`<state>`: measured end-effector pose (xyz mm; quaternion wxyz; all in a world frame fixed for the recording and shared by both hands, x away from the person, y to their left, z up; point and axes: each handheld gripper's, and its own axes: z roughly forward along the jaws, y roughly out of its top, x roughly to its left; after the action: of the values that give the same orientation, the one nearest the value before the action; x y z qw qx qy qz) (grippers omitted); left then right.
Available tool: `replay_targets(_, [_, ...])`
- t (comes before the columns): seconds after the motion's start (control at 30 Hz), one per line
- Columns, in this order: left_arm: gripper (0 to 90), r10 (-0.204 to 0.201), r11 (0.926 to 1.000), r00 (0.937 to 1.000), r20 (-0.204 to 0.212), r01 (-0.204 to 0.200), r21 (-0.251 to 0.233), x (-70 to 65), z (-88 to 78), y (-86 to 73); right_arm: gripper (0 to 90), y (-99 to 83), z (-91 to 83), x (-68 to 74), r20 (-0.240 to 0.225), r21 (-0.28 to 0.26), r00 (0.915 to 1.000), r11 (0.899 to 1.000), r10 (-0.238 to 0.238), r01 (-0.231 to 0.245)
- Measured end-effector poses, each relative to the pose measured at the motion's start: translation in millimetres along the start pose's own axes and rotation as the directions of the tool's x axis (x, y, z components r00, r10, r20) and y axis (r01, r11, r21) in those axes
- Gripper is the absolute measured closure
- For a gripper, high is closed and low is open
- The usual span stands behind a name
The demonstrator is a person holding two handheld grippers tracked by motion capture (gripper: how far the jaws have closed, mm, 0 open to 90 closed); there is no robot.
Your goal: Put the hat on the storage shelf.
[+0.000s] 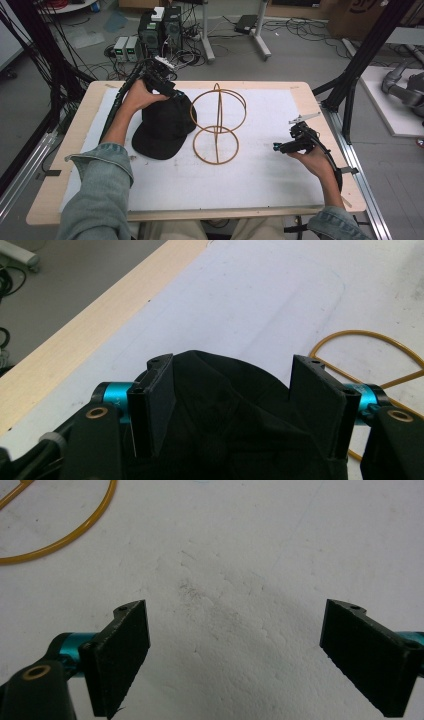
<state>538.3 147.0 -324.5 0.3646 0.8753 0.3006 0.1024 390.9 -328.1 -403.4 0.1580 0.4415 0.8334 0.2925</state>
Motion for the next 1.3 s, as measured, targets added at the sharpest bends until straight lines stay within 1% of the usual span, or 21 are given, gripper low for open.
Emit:
replay_targets(0.03, [36.0, 0.006, 1.0, 1.0, 0.008, -0.006, 0.007, 0.5, 4.1, 0.9, 12.2, -1.8, -1.2, -0.8, -0.001, 0.005, 1.0, 1.0, 0.008, -0.008])
replay_targets(0.07, [36.1, 0.006, 1.0, 1.0, 0.008, -0.006, 0.007, 0.5, 4.1, 0.9, 12.2, -2.2, -1.4, -1.4, 0.0, 0.005, 1.0, 1.0, 0.008, -0.008])
replay_targets(0.1, [36.4, 0.013, 0.9997, 0.9999, 0.007, -0.013, 0.02, 0.4, 8.4, 1.9, 12.2, -2.8, -1.5, -2.1, 0.002, 0.002, 1.0, 1.0, 0.003, -0.003])
replay_targets(0.17, [37.0, 0.011, 0.9998, 0.9999, 0.012, -0.011, 0.018, 0.1, 12.2, 2.5, 12.2, -3.4, -1.9, -1.9, -0.001, 0.008, 1.0, 1.0, 0.009, -0.009])
replay_targets(0.27, [39.5, 0.021, 0.9994, 0.9998, 0.006, -0.021, 0.029, -0.7, 16.2, 2.5, 12.2, -3.3, -2.3, -1.6, -0.003, 0.007, 1.0, 1.0, 0.009, -0.009])
replay_targets(0.3, [39.5, 0.016, 0.9991, 0.9998, 0.009, -0.016, 0.038, -1.1, 18.6, 2.1, 12.2, -3.3, -2.3, -1.6, -0.003, 0.007, 1.0, 1.0, 0.009, -0.009])
replay_targets(0.33, [41.5, 0.021, 0.9978, 0.9998, -0.002, -0.021, 0.064, -2.3, 22.8, 0.8, 12.2, -3.4, -2.7, -1.7, 0.001, 0.005, 1.0, 1.0, 0.009, -0.009])
replay_targets(0.37, [41.9, 0.021, 0.9978, 0.9998, -0.002, -0.021, 0.064, -2.3, 22.8, 0.8, 12.2, -3.4, -2.7, -1.9, 0.001, 0.004, 1.0, 1.0, 0.008, -0.008])
replay_targets(0.4, [42.4, 0.025, 0.996, 0.9996, -0.013, -0.023, 0.086, -2.8, 25.5, -0.3, 12.2, -3.4, -3.0, -2.0, -0.001, 0.002, 1.0, 1.0, 0.009, -0.009])
replay_targets(0.43, [43.1, 0.025, 0.996, 0.9996, -0.013, -0.023, 0.086, -2.8, 25.5, -0.3, 12.2, -3.4, -3.2, -2.1, 0.0, 0.001, 1.0, 1.0, 0.01, -0.01])
replay_targets(0.47, [44.0, 0.027, 0.9948, 0.9994, -0.021, -0.025, 0.099, -3.3, 26.0, -0.9, 12.2, -3.3, -3.4, -2.0, -0.001, 0.001, 0.9999, 1.0, 0.012, -0.012])
replay_targets(0.5, [44.6, 0.027, 0.9945, 0.9992, -0.028, -0.024, 0.102, -3.3, 26.2, -1.1, 12.2, -3.2, -3.3, -2.5, 0.001, -0.003, 1.0, 1.0, 0.005, -0.005])
replay_targets(0.6, [46.2, 0.026, 0.9946, 0.999, -0.036, -0.022, 0.102, -2.2, 26.1, -2.6, 12.2, -3.2, -4.1, -2.4, 0.0, -0.005, 1.0, 1.0, 0.009, -0.009])
replay_targets(0.67, [46.2, 0.025, 0.995, 0.9992, -0.031, -0.021, 0.097, -1.8, 26.4, -3.5, 12.2, -3.3, -4.5, -3.0, -0.001, -0.009, 1.0, 1.0, 0.007, -0.007])
replay_targets(0.83, [47.4, 0.015, 0.9932, 0.9991, -0.04, -0.01, 0.116, 1.0, 28.0, -8.3, 12.2, -3.1, -4.3, -2.3, 0.001, -0.007, 1.0, 1.0, 0.008, -0.008])
replay_targets(0.97, [49.9, 0.009, 0.9939, 0.9994, -0.034, -0.006, 0.11, 1.0, 28.8, -9.3, 12.2, -2.9, -3.5, -2.3, -0.001, -0.003, 1.0, 1.0, 0.003, -0.003])
replay_targets(1.0, [51.8, 0.013, 0.993, 0.9995, -0.029, -0.01, 0.117, 1.4, 29.2, -9.6, 12.2, -2.9, -3.2, -2.6, -0.002, -0.005, 1.0, 1.0, 0.001, -0.001])
replay_targets(1.03, [51.8, 0.017, 0.9923, 0.9992, -0.035, -0.013, 0.123, 1.2, 29.7, -9.8, 12.2, -2.9, -3.2, -2.6, -0.002, -0.005, 1.0, 1.0, 0.001, -0.001])
replay_targets(1.07, [53.7, 0.021, 0.9916, 0.9992, -0.035, -0.017, 0.129, 1.2, 30.7, -10.1, 12.2, -3.0, -3.4, -2.4, 0.0, -0.001, 1.0, 1.0, 0.007, -0.007])
replay_targets(1.1, [54.4, 0.016, 0.991, 0.9992, -0.038, -0.011, 0.133, 1.0, 31.9, -10.5, 12.2, -3.0, -3.3, -2.7, 0.001, -0.003, 1.0, 1.0, 0.005, -0.005])
replay_targets(1.3, [59.2, 0.017, 0.989, 0.999, -0.042, -0.011, 0.148, 1.2, 33.2, -11.5, 12.2, -3.2, -3.5, -3.2, -0.001, -0.005, 1.0, 1.0, 0.007, -0.007])
